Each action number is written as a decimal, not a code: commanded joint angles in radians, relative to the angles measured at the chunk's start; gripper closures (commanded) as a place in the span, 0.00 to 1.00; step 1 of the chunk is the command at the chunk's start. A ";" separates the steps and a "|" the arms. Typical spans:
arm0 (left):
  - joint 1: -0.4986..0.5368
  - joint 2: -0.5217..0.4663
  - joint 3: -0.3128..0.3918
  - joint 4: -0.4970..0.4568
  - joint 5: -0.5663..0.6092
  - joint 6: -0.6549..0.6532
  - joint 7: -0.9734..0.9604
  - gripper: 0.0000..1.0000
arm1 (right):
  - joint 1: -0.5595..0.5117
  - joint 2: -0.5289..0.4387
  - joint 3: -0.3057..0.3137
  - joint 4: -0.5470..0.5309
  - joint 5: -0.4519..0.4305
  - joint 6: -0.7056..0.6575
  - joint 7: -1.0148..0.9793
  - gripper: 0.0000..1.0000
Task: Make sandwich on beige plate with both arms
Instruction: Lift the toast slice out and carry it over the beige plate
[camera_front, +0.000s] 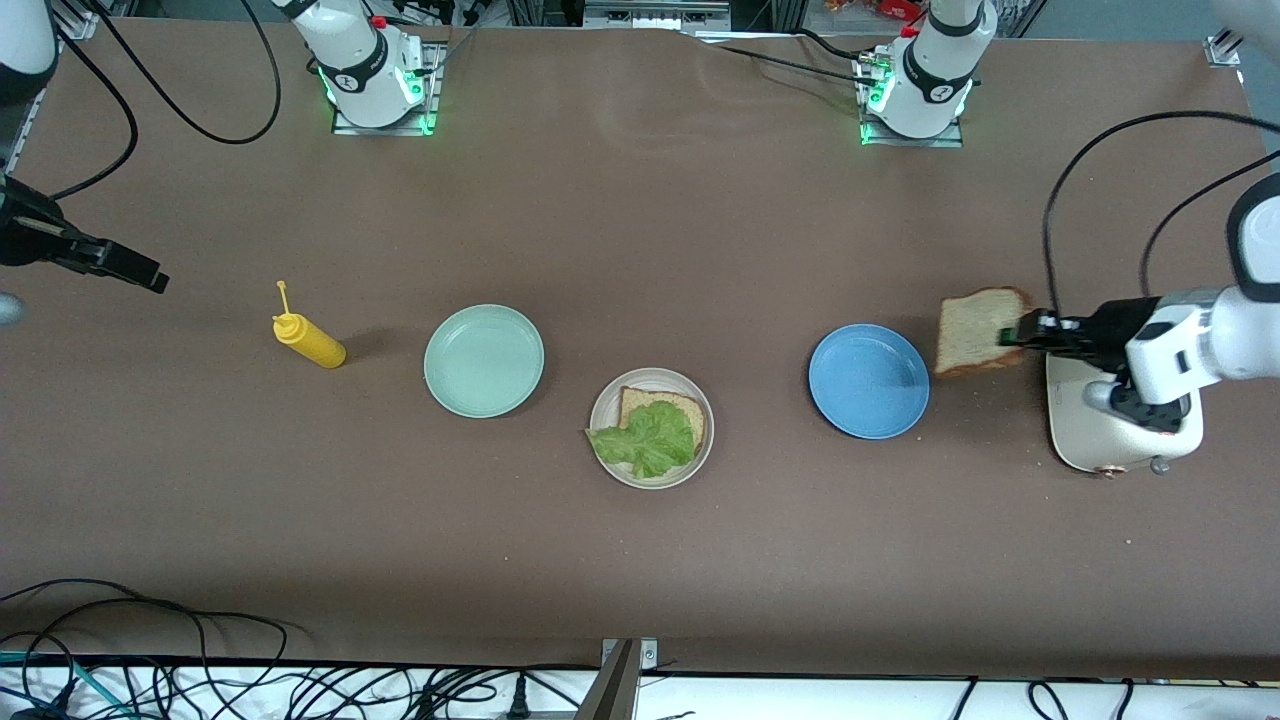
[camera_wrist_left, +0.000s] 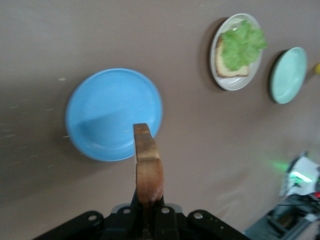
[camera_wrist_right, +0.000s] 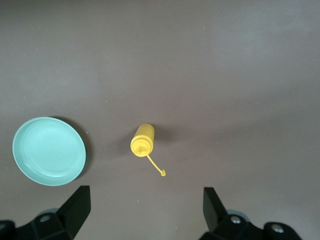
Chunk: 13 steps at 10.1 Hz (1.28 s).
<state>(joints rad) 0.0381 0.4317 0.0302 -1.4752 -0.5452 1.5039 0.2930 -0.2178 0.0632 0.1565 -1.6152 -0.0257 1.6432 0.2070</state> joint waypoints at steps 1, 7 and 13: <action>-0.102 0.096 -0.003 0.036 -0.193 -0.013 -0.107 1.00 | 0.180 -0.054 -0.195 0.006 -0.017 -0.006 0.019 0.00; -0.368 0.217 -0.003 0.041 -0.448 0.351 -0.305 1.00 | 0.215 -0.029 -0.276 0.006 0.001 0.006 0.028 0.00; -0.474 0.337 -0.003 0.101 -0.688 0.704 -0.387 1.00 | 0.216 -0.025 -0.275 0.003 0.000 -0.002 0.035 0.00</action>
<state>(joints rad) -0.3976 0.7219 0.0136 -1.4333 -1.1938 2.1416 -0.0627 -0.0084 0.0403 -0.1133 -1.6128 -0.0257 1.6406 0.2292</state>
